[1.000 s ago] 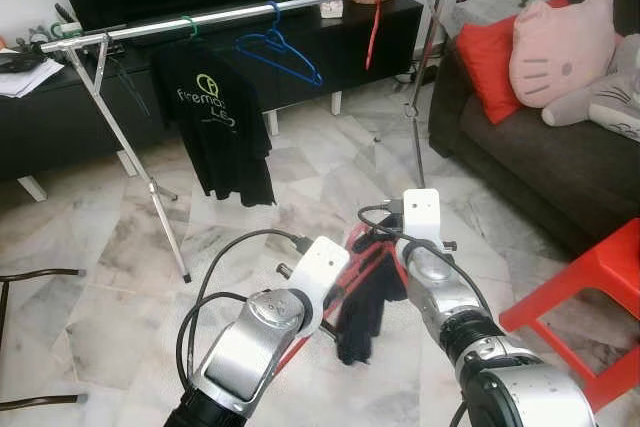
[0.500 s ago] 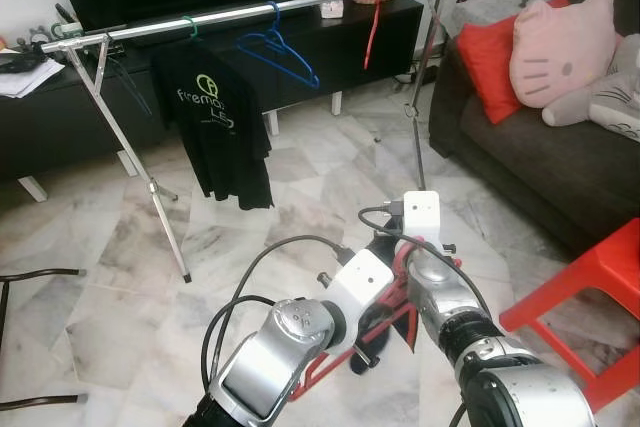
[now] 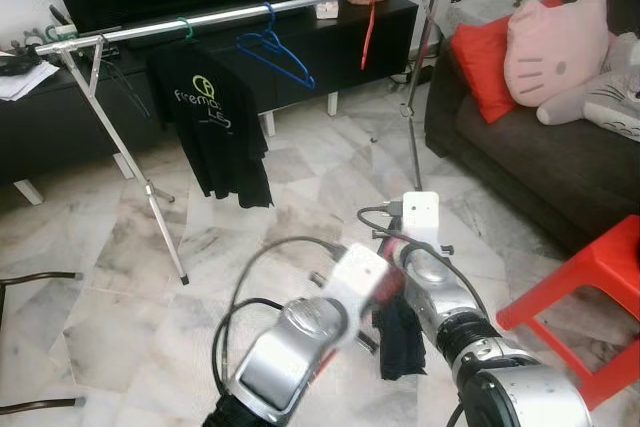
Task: Hang hanger
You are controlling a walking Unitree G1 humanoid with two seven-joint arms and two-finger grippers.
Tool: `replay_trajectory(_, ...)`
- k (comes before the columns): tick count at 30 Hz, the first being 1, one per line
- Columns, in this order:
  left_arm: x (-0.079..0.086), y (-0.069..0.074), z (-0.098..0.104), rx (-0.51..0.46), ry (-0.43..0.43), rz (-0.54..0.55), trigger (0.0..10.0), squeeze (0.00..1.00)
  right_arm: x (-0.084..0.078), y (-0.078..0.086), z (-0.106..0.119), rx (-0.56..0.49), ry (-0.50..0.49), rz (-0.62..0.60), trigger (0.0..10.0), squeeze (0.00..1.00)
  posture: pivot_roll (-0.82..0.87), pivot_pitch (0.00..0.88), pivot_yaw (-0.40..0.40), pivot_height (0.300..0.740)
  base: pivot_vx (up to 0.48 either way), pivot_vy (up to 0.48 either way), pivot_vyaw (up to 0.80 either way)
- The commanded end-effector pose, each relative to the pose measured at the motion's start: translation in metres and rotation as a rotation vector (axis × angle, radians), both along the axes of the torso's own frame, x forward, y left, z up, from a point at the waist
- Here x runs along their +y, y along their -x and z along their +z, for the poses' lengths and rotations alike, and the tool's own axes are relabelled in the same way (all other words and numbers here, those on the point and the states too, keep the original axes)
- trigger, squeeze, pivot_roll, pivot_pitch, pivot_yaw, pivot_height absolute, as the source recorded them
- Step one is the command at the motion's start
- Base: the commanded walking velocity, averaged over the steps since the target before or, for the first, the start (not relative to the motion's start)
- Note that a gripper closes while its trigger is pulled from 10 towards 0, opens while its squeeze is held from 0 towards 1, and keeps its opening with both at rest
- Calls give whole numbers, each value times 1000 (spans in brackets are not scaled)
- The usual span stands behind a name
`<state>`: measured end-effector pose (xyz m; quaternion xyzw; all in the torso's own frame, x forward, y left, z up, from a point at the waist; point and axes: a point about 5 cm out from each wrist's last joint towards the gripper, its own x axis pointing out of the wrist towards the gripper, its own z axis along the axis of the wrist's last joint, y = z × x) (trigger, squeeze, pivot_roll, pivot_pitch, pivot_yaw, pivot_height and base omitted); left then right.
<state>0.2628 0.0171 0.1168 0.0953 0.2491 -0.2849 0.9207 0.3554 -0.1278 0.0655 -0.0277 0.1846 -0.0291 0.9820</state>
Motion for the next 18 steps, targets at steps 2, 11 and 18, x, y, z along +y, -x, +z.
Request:
replay_trajectory(2, 11, -7, 0, -13, -27, 82, 10000, 0, 0, -4, 7, -27, -13, -9, 10000, 0, -91, 5, 29, 740, 0, 0, 0)
replay_trajectory(11, 20, -1, -9, 32, -69, 51, 10000, 0, -3, -6, 10, -37, -14, -19, 10000, 0, -88, 9, 26, 740, 0, 0, 0)
replay_trajectory(18, 26, 1, -10, 27, -94, 50, 10000, 0, -4, -8, 13, -45, -11, -24, 10000, 0, -86, 10, 24, 740, 0, 0, 0)
